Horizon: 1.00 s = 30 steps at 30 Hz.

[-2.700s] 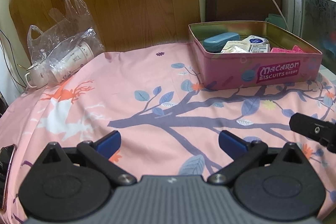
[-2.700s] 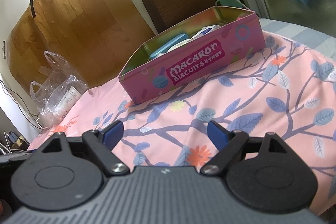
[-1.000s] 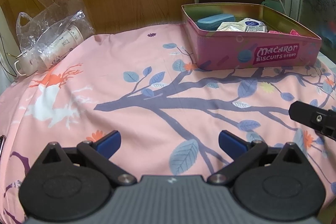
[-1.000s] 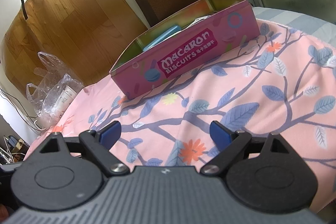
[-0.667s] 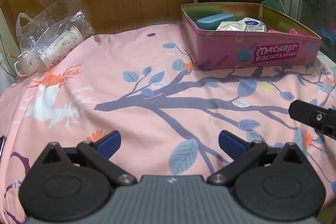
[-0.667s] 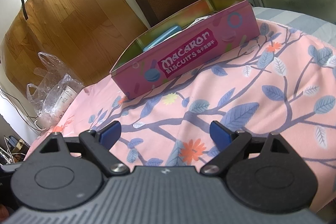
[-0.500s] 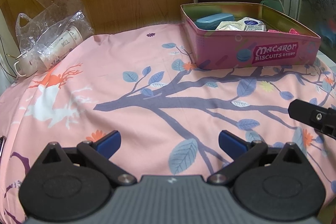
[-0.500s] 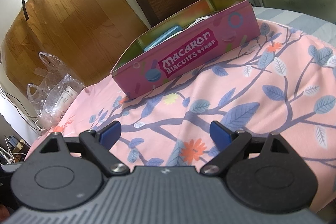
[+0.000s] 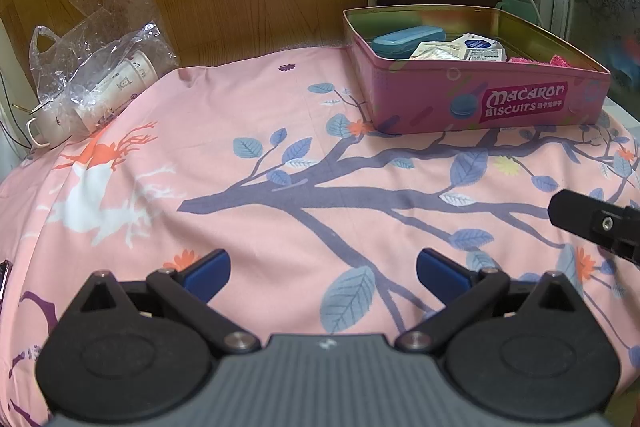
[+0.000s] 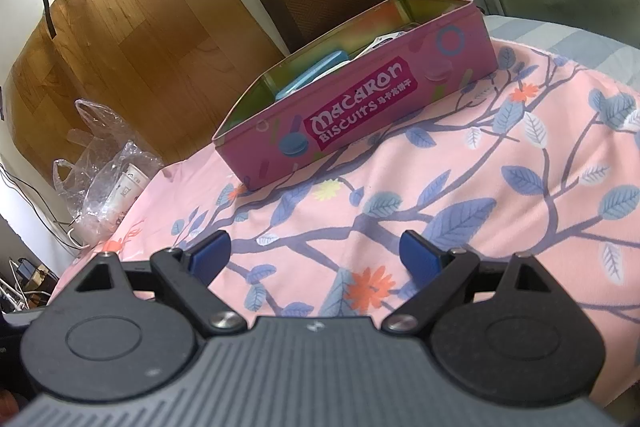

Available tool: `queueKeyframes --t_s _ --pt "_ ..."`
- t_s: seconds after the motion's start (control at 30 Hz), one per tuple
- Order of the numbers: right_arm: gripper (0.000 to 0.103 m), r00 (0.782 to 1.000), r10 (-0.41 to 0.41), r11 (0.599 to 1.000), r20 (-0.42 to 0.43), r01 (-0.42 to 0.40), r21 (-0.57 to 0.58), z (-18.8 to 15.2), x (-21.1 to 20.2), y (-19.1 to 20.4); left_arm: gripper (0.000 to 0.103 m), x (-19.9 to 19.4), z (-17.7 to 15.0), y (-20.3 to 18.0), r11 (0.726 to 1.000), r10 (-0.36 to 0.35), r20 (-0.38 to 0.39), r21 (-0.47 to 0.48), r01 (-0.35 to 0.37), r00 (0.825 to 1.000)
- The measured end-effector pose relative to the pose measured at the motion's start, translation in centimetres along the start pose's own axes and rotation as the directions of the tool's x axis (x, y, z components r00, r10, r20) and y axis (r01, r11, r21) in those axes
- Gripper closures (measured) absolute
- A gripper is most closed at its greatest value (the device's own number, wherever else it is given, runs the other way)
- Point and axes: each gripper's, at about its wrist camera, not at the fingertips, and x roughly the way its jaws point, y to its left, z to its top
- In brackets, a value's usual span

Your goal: Organize soft objects

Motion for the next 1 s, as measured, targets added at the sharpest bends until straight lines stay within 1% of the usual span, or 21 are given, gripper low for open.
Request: queueKeyframes --t_s 0.6,1.0 --pt "0.009 1.000 0.012 1.000 0.002 -0.012 -0.007 0.23 0.00 -0.01 0.000 0.00 0.04 -0.25 1.000 0.000 0.000 0.001 0.000 1.000" --pt "0.009 1.000 0.015 1.000 0.002 -0.015 -0.010 0.21 0.00 -0.07 0.000 -0.16 0.03 -0.23 1.000 -0.017 0.002 0.000 0.017 1.000"
